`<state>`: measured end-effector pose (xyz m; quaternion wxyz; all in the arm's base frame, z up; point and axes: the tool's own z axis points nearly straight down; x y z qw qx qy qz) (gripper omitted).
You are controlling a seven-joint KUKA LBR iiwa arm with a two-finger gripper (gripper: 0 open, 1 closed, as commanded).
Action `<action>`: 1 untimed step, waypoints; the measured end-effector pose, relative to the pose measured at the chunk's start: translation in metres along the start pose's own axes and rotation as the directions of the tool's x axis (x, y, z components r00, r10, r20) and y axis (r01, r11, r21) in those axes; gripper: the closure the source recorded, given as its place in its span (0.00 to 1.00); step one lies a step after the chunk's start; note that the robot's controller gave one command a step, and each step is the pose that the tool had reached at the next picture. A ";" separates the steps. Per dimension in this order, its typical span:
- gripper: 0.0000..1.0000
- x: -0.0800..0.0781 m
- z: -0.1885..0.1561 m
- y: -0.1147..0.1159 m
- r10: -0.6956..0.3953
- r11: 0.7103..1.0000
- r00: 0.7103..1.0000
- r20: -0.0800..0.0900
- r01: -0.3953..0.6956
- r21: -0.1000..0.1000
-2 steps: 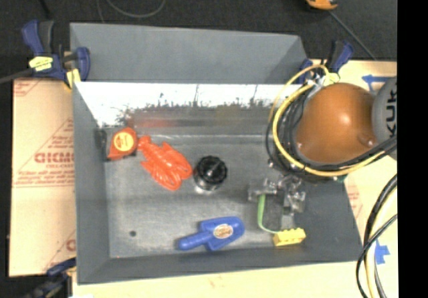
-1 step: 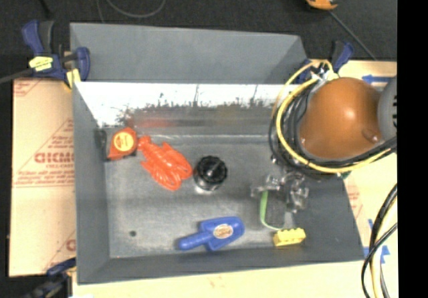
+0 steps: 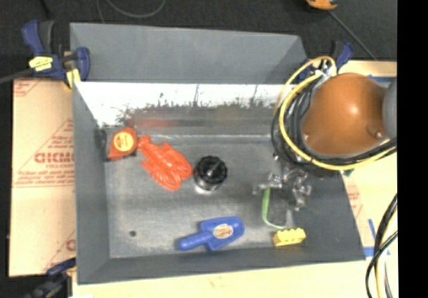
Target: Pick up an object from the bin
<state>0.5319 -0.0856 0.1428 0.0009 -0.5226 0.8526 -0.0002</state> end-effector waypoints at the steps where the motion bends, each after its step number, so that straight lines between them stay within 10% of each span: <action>1: 1.00 0.000 -0.015 0.000 0.001 1.000 1.000 0.000 -0.001 -0.002</action>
Offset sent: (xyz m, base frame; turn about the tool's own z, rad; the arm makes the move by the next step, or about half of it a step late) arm 0.0002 0.0000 0.0031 0.0000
